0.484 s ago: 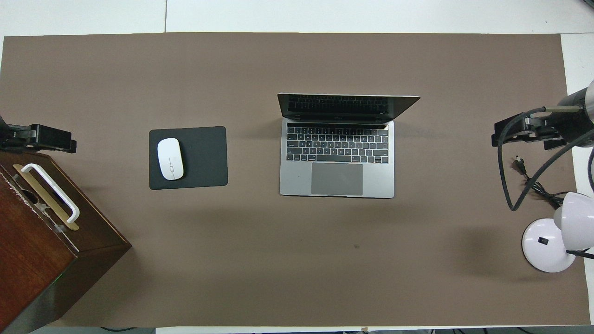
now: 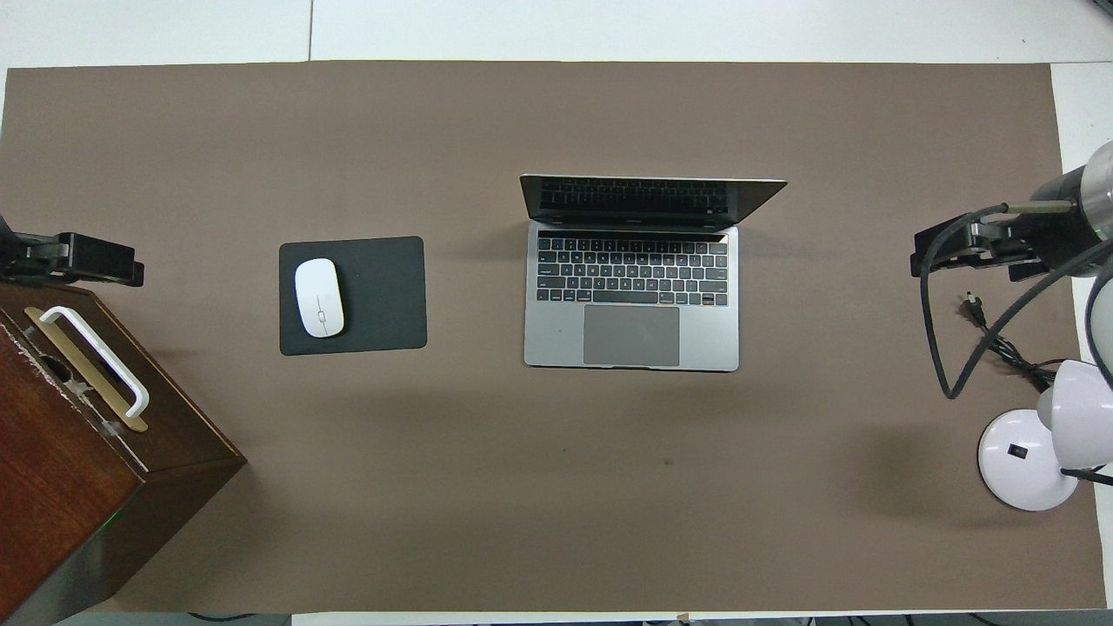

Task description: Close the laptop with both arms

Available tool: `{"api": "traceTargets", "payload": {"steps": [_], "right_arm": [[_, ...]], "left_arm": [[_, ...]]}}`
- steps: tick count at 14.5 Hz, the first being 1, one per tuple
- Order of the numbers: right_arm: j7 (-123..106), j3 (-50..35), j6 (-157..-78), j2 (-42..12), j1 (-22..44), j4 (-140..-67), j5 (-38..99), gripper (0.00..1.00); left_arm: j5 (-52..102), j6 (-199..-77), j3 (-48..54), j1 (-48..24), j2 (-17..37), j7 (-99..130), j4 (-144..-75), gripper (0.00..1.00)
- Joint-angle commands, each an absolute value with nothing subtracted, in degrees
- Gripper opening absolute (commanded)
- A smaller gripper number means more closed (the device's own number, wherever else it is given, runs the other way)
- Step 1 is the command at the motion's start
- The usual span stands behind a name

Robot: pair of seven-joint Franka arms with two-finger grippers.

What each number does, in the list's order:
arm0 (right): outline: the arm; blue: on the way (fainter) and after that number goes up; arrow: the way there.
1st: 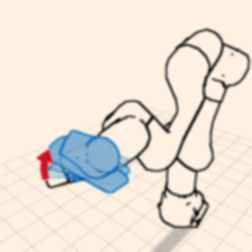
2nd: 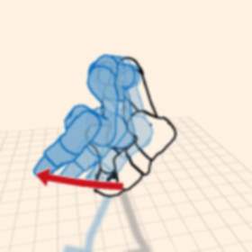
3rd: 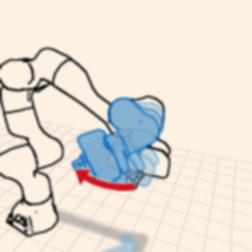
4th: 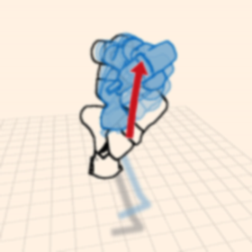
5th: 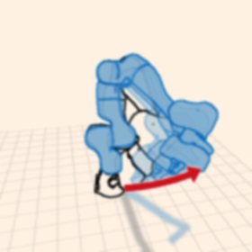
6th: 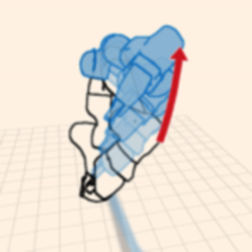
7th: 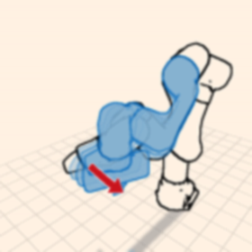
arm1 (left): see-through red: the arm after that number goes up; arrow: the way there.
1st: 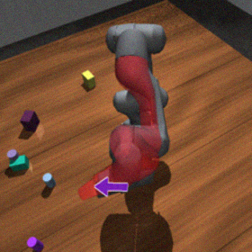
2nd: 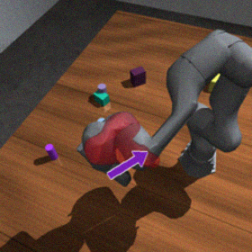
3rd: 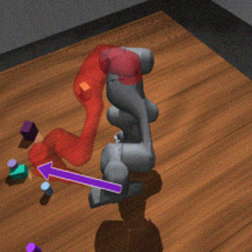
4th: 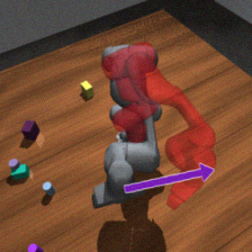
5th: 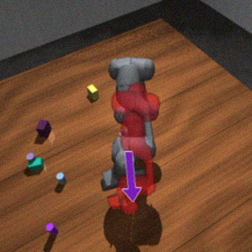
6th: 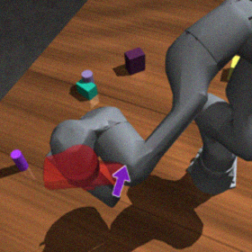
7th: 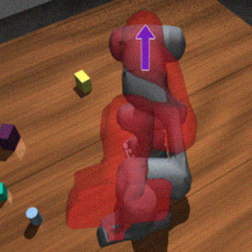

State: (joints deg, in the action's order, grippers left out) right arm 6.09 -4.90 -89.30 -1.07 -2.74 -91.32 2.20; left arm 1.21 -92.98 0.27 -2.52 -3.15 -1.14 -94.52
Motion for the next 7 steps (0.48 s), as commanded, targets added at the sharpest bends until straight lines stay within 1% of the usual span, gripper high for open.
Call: {"api": "traceTargets", "payload": {"steps": [1,5,6,7], "right_arm": [[4.8,-5.0,-88.7,-0.4,-2.9,-91.9,1.3,1.0],[4.9,-5.0,-88.8,-0.4,-3.0,-91.8,1.3,1.0],[4.9,-5.0,-88.9,-0.4,-3.0,-91.8,1.3,1.0],[4.9,-5.0,-88.9,-0.4,-3.0,-91.8,1.3,1.0]], "left_arm": [[0.3,-94.4,0.1,-2.6,-4.2,-1.4,-95.9,1.0],[0.3,-94.2,0.1,-2.6,-4.3,-1.3,-96.0,1.0],[0.3,-94.2,0.1,-2.8,-4.3,-0.9,-96.0,0.88],[0.3,-94.0,0.1,-2.8,-4.3,-1.0,-96.0,0.47]]}}
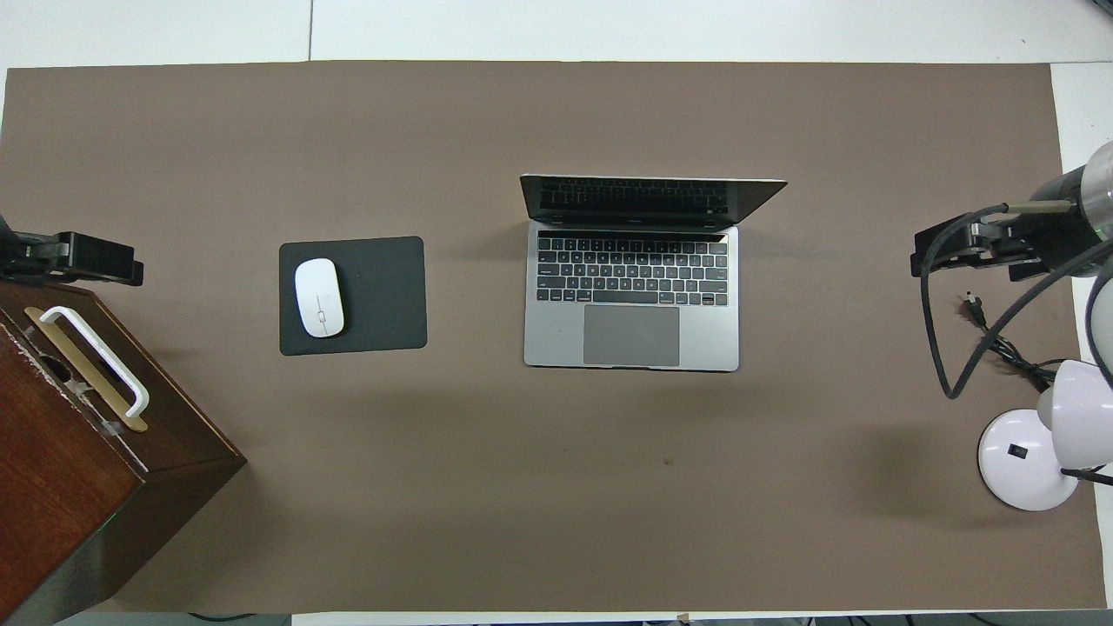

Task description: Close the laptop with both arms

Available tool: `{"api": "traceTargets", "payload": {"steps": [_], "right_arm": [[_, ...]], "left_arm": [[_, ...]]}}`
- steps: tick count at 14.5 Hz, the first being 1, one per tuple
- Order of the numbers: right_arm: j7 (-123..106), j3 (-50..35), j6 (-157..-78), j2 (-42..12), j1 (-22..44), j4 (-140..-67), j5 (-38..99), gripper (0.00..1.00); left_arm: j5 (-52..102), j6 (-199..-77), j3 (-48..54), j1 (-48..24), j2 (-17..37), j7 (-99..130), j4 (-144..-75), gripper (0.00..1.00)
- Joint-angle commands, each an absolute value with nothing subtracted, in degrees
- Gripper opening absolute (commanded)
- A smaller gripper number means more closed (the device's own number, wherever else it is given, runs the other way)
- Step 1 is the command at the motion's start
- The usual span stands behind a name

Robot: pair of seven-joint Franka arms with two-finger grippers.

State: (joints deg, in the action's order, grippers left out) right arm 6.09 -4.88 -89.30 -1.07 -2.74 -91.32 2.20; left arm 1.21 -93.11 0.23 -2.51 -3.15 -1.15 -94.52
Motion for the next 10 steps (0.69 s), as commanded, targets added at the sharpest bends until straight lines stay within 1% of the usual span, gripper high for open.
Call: {"api": "traceTargets", "payload": {"steps": [1,2,6,10], "right_arm": [[4.9,-5.0,-88.8,-0.4,-2.9,-91.8,1.5,1.0],[5.0,-5.0,-88.8,-0.4,-2.9,-91.9,1.6,1.0],[5.1,-5.0,-89.1,-0.3,-3.0,-91.9,1.9,1.0],[5.1,-4.7,-89.3,0.1,-3.6,-91.8,1.9,1.0]], "left_arm": [[0.3,-94.1,0.1,-2.6,-4.3,-1.2,-96.0,0.06],[0.3,-94.1,0.1,-2.5,-4.3,-1.2,-96.0,0.0],[0.8,-93.5,-0.2,-1.8,-4.2,-1.3,-95.5,0.0],[1.0,-98.0,-0.2,-1.1,-4.0,-1.7,-95.7,0.0]]}}
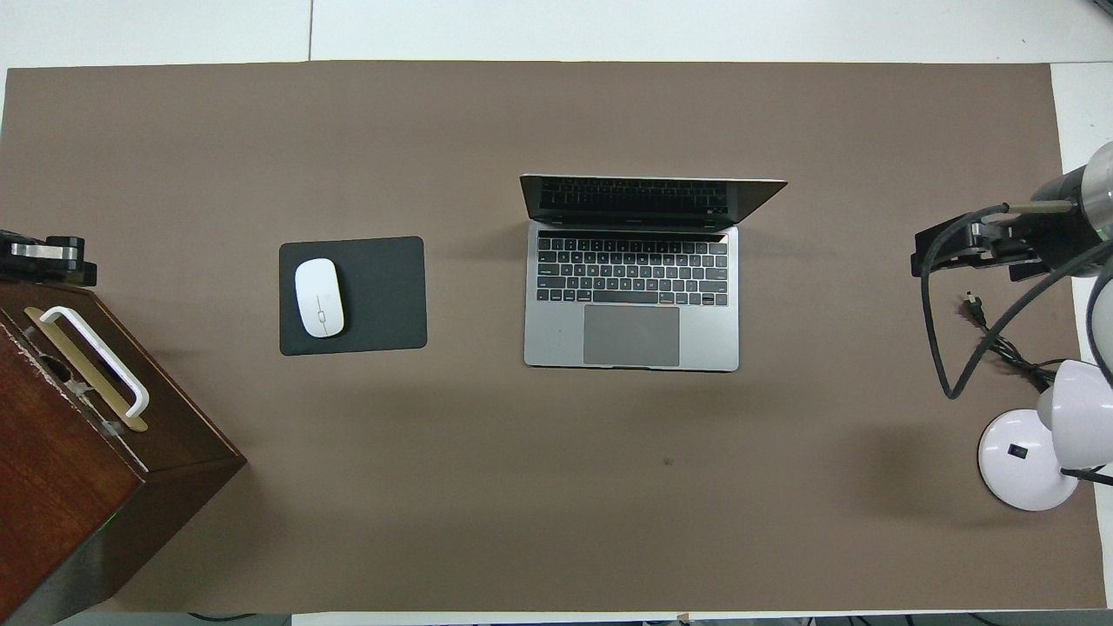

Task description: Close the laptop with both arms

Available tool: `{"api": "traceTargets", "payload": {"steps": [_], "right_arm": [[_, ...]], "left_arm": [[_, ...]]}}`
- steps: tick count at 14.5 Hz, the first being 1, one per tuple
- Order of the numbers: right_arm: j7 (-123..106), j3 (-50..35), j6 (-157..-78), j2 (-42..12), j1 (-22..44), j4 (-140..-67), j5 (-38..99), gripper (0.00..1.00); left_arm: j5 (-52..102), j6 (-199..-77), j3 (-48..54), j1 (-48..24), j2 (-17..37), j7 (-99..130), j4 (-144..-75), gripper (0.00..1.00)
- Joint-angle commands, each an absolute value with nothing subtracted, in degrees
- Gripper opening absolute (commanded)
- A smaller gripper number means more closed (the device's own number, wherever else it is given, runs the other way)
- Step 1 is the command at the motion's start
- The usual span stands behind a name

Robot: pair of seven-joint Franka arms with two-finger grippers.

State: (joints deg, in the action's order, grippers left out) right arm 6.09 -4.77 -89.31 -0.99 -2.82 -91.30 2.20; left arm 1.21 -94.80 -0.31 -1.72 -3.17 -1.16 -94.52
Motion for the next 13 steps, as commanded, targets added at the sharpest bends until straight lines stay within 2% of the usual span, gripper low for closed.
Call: {"api": "traceTargets", "payload": {"steps": [1,6,8,10,13], "right_arm": [[4.9,-4.6,-89.3,0.1,-3.6,-91.8,2.0,1.0],[4.0,-5.2,-89.3,1.2,-3.2,-91.8,3.1,1.0],[4.2,-5.2,-92.4,1.0,-3.0,-91.8,4.7,1.0],[4.1,-5.2,-93.8,-0.3,-2.9,-91.3,4.6,1.0],[4.4,-5.3,-95.0,-3.2,-2.9,-89.1,4.8,1.0]], "left_arm": [[1.1,-99.9,-0.1,-1.2,-3.8,-1.9,-95.9,0.0],[3.3,-103.5,-0.2,-1.1,-4.3,-4.4,-97.9,0.0],[4.7,-111.7,-0.2,-1.1,-7.6,-4.7,-106.6,0.0],[5.1,-122.9,-0.1,-2.0,-12.3,-4.8,-118.9,0.0],[5.2,-133.8,0.1,-5.2,-14.4,-5.9,-130.0,0.0]]}}
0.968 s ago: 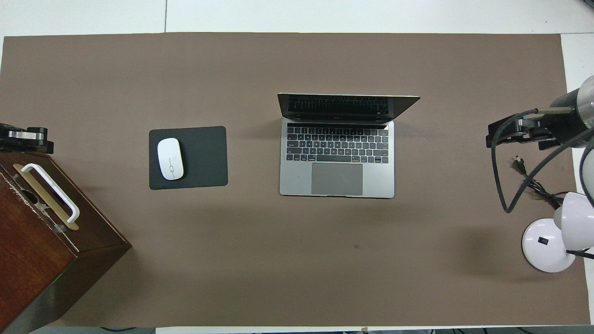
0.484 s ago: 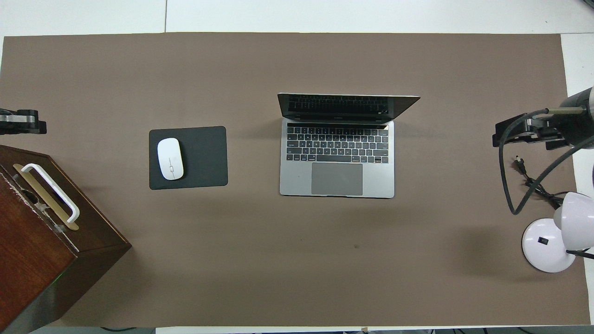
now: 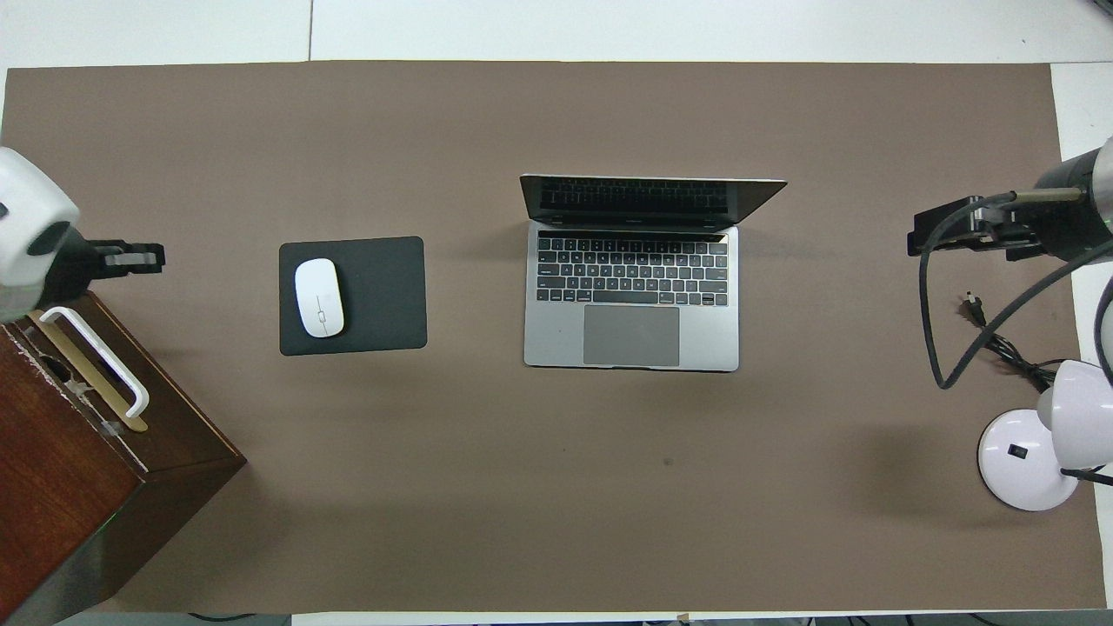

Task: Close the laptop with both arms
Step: 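Move the left gripper toward the laptop front while the right gripper reaches the lid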

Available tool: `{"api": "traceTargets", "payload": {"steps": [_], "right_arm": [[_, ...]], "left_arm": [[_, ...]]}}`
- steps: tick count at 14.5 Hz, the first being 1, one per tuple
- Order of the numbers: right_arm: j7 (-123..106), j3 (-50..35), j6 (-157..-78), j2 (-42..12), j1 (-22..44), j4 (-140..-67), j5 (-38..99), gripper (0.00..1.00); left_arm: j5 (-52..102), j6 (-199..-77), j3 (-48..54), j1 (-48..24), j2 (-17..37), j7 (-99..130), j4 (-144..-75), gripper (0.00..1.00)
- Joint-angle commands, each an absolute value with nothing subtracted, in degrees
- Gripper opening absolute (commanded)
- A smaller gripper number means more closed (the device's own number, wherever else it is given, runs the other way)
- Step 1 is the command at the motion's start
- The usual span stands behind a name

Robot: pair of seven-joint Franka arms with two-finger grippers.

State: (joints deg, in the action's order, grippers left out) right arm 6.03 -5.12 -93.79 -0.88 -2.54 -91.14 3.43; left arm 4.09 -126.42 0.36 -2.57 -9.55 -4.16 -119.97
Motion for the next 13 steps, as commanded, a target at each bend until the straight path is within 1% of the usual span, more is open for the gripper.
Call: {"api": "traceTargets", "payload": {"steps": [1,3,4,8,9,10,11,12,13], "right_arm": [[4.5,-5.4,-96.2,-3.9,-2.8,-89.0,5.1,1.0],[4.7,-5.4,-99.0,-4.8,-2.5,-90.1,8.2,1.0],[5.4,-5.4,-101.1,-4.7,-1.6,-91.5,8.5,1.0],[6.2,-5.4,-104.0,-6.2,0.6,-91.4,8.6,1.0],[6.2,-5.4,-104.2,-6.3,0.9,-91.1,8.5,0.86],[5.7,-5.4,-105.2,-6.4,1.1,-91.3,8.6,0.56],[5.7,-5.4,-106.2,-6.7,1.4,-91.3,8.6,0.31],[5.8,-5.4,-107.0,-6.8,2.7,-91.0,8.4,0.01],[5.8,-5.4,-107.3,-6.8,3.2,-90.4,8.0,0.0]], "left_arm": [[5.2,-139.4,0.1,-6.6,-14.6,-5.8,-134.2,0.0],[5.8,-149.5,0.1,-10.0,-14.5,-5.7,-140.3,0.0],[6.3,-153.5,-0.1,-11.3,-13.9,-5.7,-141.8,0.0],[6.3,-170.6,0.1,-18.7,-8.7,-5.8,-144.9,0.0],[6.3,-174.9,0.1,-20.7,-7.6,-5.7,-146.1,0.0],[6.3,-178.6,0.1,-22.4,-6.6,-5.7,-147.0,0.0],[6.3,-181.2,0.1,-24.2,-6.0,-5.5,-147.7,0.0],[6.3,-183.5,0.1,-26.2,-5.4,-4.9,-148.4,0.0],[6.3,-185.4,0.1,-27.9,-4.7,-2.8,-148.5,0.0]]}}
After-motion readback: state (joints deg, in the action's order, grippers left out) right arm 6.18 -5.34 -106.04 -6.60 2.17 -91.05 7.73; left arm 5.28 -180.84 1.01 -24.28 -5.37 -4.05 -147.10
